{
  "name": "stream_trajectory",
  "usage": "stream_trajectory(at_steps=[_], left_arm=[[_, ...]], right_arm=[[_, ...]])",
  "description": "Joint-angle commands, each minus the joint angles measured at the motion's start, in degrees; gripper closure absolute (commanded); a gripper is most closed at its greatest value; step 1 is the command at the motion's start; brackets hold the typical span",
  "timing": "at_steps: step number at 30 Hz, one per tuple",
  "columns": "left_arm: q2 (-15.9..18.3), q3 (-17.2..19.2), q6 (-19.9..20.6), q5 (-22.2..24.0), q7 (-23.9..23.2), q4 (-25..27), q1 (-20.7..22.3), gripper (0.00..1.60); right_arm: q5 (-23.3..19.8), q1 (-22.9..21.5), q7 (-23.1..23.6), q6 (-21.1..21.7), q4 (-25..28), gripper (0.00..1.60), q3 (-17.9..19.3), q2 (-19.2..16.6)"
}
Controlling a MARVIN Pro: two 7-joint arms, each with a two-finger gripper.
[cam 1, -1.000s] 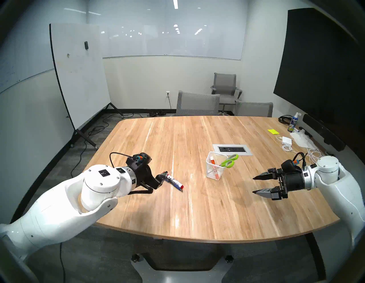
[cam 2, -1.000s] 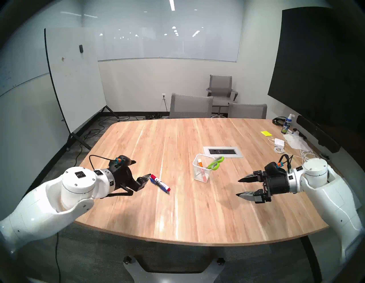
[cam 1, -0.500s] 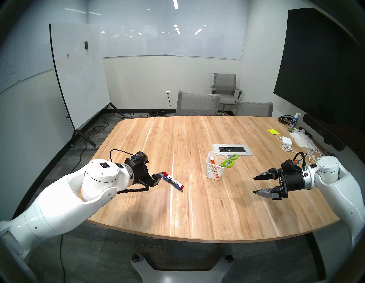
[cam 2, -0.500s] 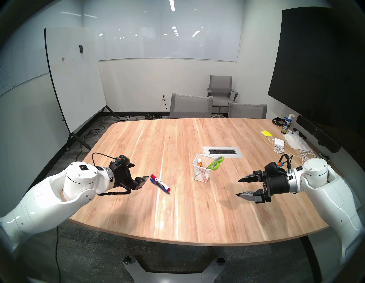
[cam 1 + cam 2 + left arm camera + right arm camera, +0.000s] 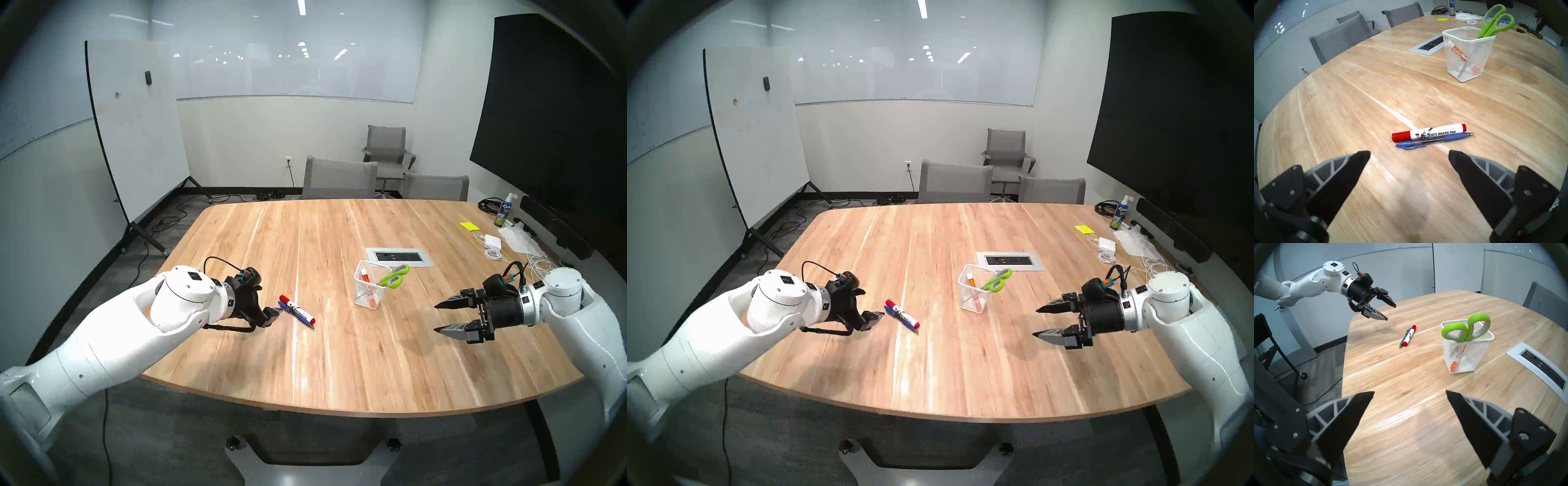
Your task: Place the pen, the marker, and the scissors into the pen holder
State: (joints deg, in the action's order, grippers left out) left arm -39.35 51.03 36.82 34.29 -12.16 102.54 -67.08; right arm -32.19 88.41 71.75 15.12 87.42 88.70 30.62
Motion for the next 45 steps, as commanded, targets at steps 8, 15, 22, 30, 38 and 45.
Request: stream_trajectory(at_steps=[8,15,22,30,38,45], left_arm=[[-6.5,0.0,-1.0,-0.9,-1.6,-4.5,5.4,0.0],[-10.7,-1.3,0.1,-1.2,-1.6,-7.8,7.0,0.0],[-14.7,-1.5,1.2,-0.4,-0.8,-12.4,8.3,0.0],[-17.6,-2.6,2.0,-0.4,-0.6,-15.5,10.2,0.0],[-19.1,-3.5,2.8,-0.1,-1.1,-17.5,11.2,0.0],[-21.6,-2.4,7.0,1.6,1.5,-17.3,11.0,0.0]], right_arm=[[-0.3,-0.6,-0.1,0.1,0.3,0.0,0.5,-0.1],[-0.3,-0.6,-0.1,0.1,0.3,0.0,0.5,-0.1],[-0.3,-0.6,-0.1,0.1,0.3,0.0,0.5,-0.1],[-0.3,-0.6,-0.1,0.1,0.3,0.0,0.5,-0.1],[-0.3,-0.6,-0.1,0.1,0.3,0.0,0.6,-0.1],[-0.3,-0.6,-0.1,0.1,0.3,0.0,0.6,-0.1]])
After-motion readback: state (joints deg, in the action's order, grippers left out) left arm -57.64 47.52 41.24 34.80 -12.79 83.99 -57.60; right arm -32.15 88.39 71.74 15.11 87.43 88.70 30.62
